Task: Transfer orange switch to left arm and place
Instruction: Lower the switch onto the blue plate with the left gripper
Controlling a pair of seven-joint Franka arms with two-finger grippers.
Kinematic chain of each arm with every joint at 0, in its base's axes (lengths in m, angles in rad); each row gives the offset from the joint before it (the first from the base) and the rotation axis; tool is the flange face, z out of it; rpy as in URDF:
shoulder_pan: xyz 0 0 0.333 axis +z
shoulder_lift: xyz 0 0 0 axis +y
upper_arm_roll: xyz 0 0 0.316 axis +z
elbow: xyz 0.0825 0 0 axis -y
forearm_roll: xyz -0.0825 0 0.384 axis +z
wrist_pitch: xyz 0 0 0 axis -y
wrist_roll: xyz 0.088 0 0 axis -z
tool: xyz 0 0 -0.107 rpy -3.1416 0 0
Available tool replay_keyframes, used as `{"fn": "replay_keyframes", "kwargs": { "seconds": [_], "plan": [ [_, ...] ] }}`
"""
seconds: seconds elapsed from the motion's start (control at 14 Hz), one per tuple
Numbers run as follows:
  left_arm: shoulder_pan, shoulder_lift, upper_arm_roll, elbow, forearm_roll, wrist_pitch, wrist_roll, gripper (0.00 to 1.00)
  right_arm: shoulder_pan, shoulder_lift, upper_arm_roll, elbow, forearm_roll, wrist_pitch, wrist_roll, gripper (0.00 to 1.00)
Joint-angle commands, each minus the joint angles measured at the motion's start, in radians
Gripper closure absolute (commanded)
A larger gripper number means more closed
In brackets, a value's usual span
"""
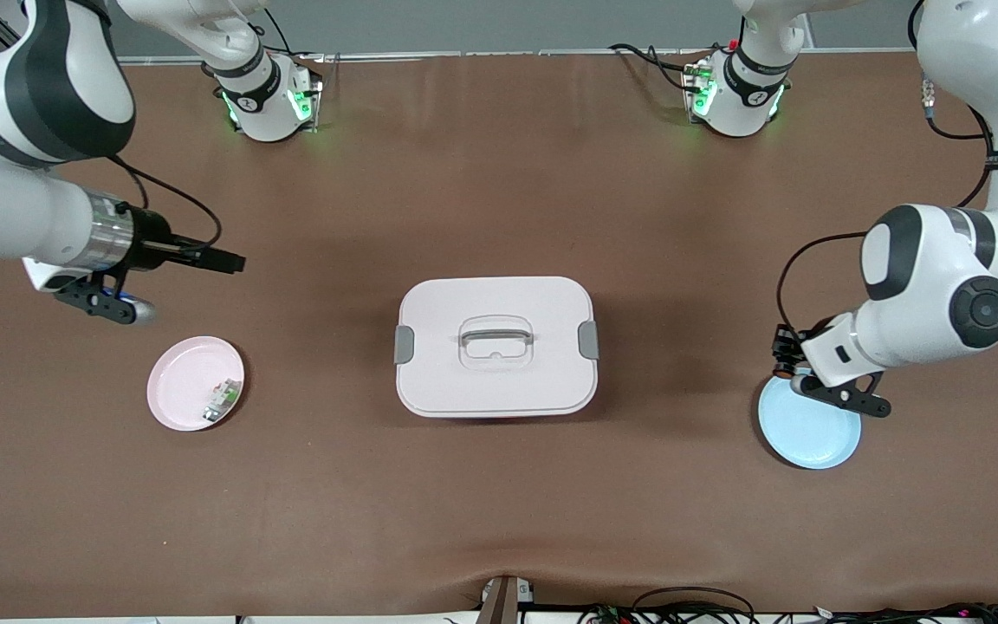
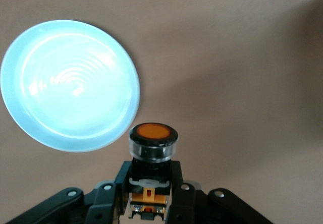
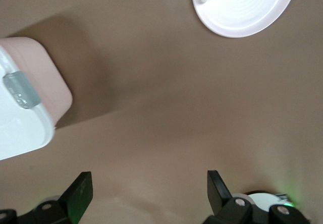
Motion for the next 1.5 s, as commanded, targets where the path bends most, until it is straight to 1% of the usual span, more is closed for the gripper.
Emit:
{"fn": "replay_keyframes", "kwargs": {
  "seconds": [0.0, 0.21, 0.36, 0.57, 0.79, 0.93, 1.07, 1.21, 1.29, 1.43],
  "plan": [
    [0.064, 0.040, -0.010, -0.024, 0.018, 0.099, 0.204, 1.00, -0.082, -0.056, 0.019, -0.045, -0.045, 0.010, -0.140, 0.00],
    [0.117, 0.094, -0.010, -0.021, 0.016, 0.185, 0.434, 1.00, -0.124, -0.095, 0.019, -0.045, -0.115, 0.013, -0.218, 0.00],
    [0.138, 0.134, -0.008, -0.020, 0.018, 0.256, 0.588, 1.00, -0.132, -0.127, 0.019, -0.047, -0.157, 0.013, -0.228, 0.00],
    [0.163, 0.198, -0.008, 0.006, 0.018, 0.342, 0.810, 1.00, -0.132, -0.208, 0.019, -0.109, -0.178, 0.046, -0.228, 0.00],
    [0.167, 0.249, -0.008, 0.055, 0.019, 0.351, 1.003, 1.00, -0.136, -0.286, 0.019, -0.172, -0.186, 0.070, -0.257, 0.00],
    [0.166, 0.258, -0.008, 0.062, 0.019, 0.351, 1.070, 1.00, -0.151, -0.317, 0.019, -0.185, -0.184, 0.079, -0.270, 0.00],
    [0.164, 0.269, -0.008, 0.062, 0.051, 0.365, 1.078, 1.00, -0.153, -0.313, 0.019, -0.140, -0.187, 0.065, -0.272, 0.00],
    [0.151, 0.278, -0.010, 0.069, 0.179, 0.391, 1.125, 1.00, -0.156, -0.287, 0.019, -0.061, -0.191, 0.025, -0.278, 0.00],
    [0.148, 0.280, -0.010, 0.074, 0.200, 0.391, 1.125, 1.00, -0.164, -0.264, 0.019, -0.021, -0.192, 0.005, -0.281, 0.00],
    [0.149, 0.289, -0.010, 0.074, 0.202, 0.392, 1.130, 1.00, -0.184, -0.202, 0.020, 0.077, -0.191, -0.041, -0.283, 0.00]
  ]
}}
